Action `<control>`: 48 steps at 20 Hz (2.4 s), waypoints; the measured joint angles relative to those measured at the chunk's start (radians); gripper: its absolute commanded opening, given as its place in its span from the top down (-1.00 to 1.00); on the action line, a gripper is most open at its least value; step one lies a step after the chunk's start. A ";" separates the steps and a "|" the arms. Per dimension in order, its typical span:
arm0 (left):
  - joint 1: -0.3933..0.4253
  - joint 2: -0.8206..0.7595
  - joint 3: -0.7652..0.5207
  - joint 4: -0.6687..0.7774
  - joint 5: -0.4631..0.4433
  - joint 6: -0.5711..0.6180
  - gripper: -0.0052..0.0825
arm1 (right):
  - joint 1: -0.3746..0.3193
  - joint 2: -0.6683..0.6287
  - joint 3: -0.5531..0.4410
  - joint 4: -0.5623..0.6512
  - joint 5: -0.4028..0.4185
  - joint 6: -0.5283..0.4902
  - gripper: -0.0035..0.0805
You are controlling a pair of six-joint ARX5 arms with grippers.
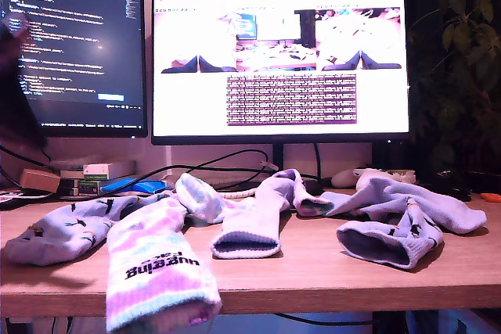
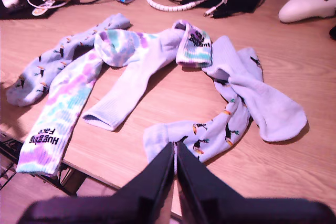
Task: Pair up the socks based on colour and pattern, by placing them on top of one another
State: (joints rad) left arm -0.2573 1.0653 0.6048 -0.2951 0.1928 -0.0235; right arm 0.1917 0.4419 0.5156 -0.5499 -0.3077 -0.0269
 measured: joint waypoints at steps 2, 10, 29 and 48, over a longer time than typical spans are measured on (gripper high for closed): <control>0.016 0.087 0.013 0.033 -0.031 0.000 0.40 | 0.000 0.000 0.000 0.002 0.000 0.000 0.94; 0.046 0.373 0.098 0.049 -0.053 0.000 0.02 | 0.006 0.024 0.000 0.039 -0.074 0.000 0.94; 0.048 0.446 0.185 -0.298 -0.017 0.026 0.92 | 0.026 0.282 0.008 0.131 -0.079 0.031 0.94; 0.048 0.462 0.418 -0.597 0.106 0.027 0.72 | 0.026 0.535 0.038 0.114 -0.076 0.172 0.32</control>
State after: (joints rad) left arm -0.2089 1.5272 1.0233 -0.8917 0.2989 0.0040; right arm 0.2180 0.9768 0.5537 -0.4355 -0.3832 0.1455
